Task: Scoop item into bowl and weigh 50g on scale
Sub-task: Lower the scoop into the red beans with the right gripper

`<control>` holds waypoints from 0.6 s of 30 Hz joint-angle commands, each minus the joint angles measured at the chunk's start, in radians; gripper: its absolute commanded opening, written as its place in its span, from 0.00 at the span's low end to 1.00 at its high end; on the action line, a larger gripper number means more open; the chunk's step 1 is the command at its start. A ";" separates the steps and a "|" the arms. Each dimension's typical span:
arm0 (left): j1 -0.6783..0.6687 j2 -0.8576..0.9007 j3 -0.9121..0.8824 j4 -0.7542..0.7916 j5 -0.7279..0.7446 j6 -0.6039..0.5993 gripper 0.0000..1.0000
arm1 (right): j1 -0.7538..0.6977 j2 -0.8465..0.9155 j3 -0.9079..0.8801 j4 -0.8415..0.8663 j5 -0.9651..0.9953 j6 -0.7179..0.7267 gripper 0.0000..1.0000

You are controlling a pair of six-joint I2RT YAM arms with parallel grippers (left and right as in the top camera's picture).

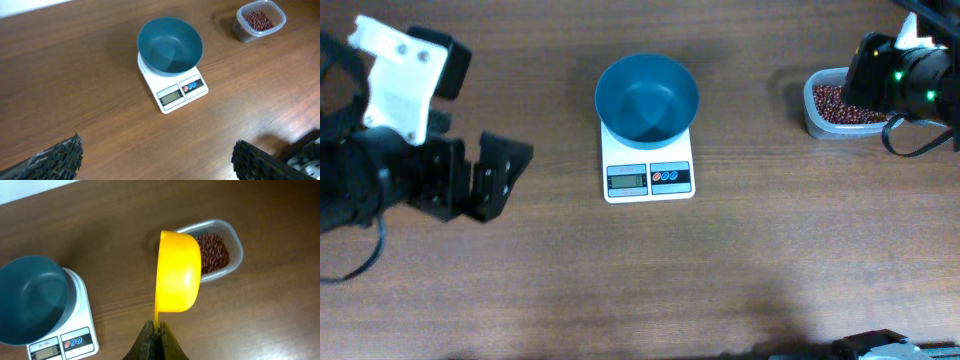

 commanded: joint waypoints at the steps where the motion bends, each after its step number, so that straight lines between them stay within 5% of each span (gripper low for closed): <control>1: 0.002 0.003 0.021 -0.026 -0.066 0.098 0.99 | -0.007 0.003 0.023 0.013 0.000 -0.047 0.04; 3: 0.002 0.004 0.021 -0.090 -0.077 0.082 0.99 | -0.007 0.020 0.023 0.012 -0.001 -0.058 0.04; 5: 0.002 0.013 0.021 -0.140 -0.079 0.260 0.99 | -0.007 0.049 0.023 0.019 -0.001 -0.065 0.04; 7: 0.002 0.045 0.021 -0.202 0.093 0.473 0.99 | -0.007 0.078 0.023 0.020 -0.001 -0.065 0.04; 14: 0.002 0.225 0.003 -0.230 0.093 0.562 0.99 | -0.008 0.080 0.023 0.020 -0.001 -0.065 0.04; 18: 0.002 0.142 -0.181 -0.144 0.093 0.599 0.99 | -0.008 0.080 0.023 0.021 -0.001 -0.073 0.04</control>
